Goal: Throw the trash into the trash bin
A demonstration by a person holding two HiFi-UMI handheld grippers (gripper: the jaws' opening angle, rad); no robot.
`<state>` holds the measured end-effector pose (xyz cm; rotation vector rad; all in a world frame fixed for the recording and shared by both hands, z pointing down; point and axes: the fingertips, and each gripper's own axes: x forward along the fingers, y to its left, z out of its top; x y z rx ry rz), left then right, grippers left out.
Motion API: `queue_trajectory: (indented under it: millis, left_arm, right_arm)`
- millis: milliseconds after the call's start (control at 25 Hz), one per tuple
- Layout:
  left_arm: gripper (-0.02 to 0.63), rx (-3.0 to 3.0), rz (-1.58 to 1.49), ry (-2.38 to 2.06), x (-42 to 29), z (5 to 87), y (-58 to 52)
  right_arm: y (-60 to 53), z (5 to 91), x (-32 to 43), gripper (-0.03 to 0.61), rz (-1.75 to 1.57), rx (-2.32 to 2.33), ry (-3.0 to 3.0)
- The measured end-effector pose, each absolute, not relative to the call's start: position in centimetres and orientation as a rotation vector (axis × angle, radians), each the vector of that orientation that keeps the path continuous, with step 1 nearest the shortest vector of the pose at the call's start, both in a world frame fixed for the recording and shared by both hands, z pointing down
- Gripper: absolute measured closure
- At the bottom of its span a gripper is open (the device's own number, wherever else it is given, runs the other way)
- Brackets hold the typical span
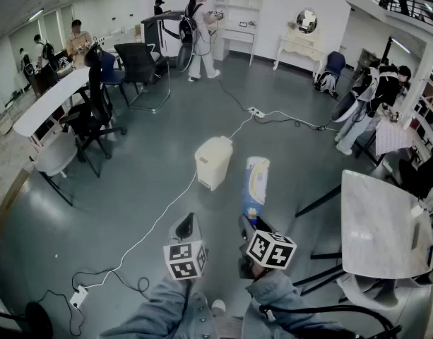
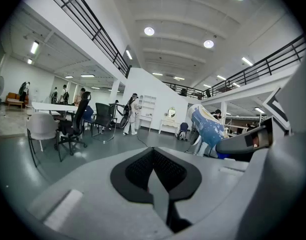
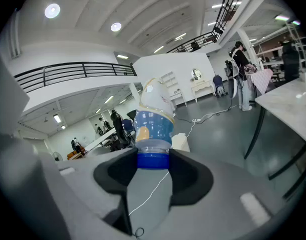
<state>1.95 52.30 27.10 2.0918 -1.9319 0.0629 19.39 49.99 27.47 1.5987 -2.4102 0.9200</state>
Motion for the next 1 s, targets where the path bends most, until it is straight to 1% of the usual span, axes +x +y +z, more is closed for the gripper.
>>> queue_trajectory:
  millis: [240, 600, 800, 1000]
  left_arm:
    - [0.607, 2.090, 0.053, -1.934, -0.1, 26.8, 51.0]
    - [0.607, 2.056, 0.035, -1.932, -3.6, 28.1, 48.0]
    - [0.607, 2.049, 0.075, -1.914, -3.6, 29.4, 45.8]
    - [0.607, 2.009, 0.103, -1.941, -3.9, 30.4, 41.2]
  right_arm:
    - [48.6, 27.1, 17.4, 0.382, 1.015, 1.597, -2.445]
    - [46.1, 28.6, 15.5, 0.382, 1.024, 1.615, -2.395]
    - [43.7, 30.3, 15.6, 0.382, 1.086, 1.615, -2.358]
    - [38.5, 31.1, 15.7, 0.382, 1.080, 1.588, -2.357]
